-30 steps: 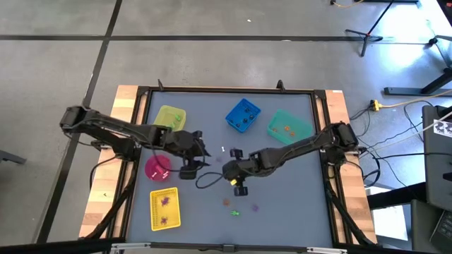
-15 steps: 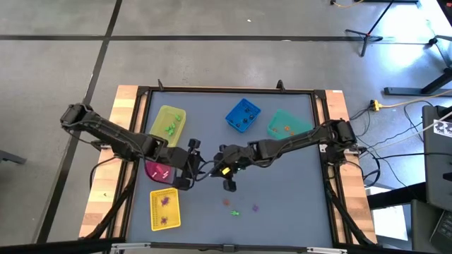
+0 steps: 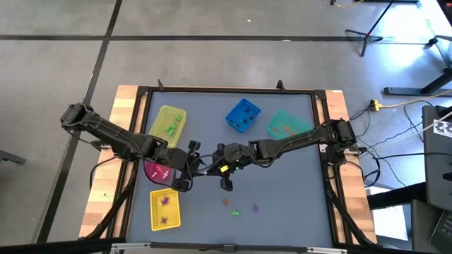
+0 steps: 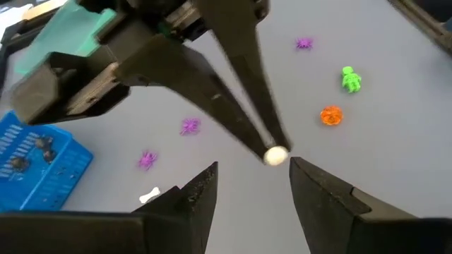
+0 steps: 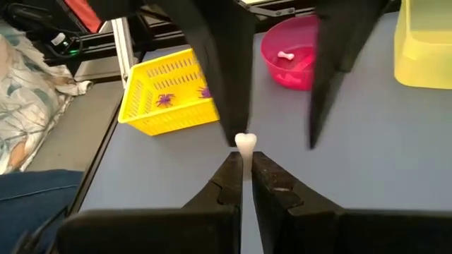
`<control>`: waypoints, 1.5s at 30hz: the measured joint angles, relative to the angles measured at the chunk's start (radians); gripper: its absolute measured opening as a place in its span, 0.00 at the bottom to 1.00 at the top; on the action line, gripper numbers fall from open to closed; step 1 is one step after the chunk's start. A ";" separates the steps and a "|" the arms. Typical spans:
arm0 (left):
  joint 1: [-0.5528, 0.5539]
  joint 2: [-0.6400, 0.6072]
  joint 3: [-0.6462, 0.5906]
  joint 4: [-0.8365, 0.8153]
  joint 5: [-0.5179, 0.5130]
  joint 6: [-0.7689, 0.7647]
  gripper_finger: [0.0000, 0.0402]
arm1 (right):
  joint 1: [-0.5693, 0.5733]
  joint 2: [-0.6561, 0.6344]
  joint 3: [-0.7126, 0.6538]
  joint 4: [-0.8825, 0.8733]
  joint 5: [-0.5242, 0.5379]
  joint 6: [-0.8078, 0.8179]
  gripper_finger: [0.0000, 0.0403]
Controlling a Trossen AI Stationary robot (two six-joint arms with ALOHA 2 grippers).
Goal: Sort Halloween decoration
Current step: Put the white bone toy into the red bowl
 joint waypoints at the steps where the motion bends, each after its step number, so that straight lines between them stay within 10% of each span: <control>1: 0.000 0.000 0.000 0.002 0.008 0.000 0.40 | 0.000 0.000 0.000 0.000 0.006 0.000 0.04; 45: 0.001 0.001 -0.002 0.043 0.035 -0.006 0.26 | 0.001 0.000 0.000 0.003 0.053 -0.016 0.04</control>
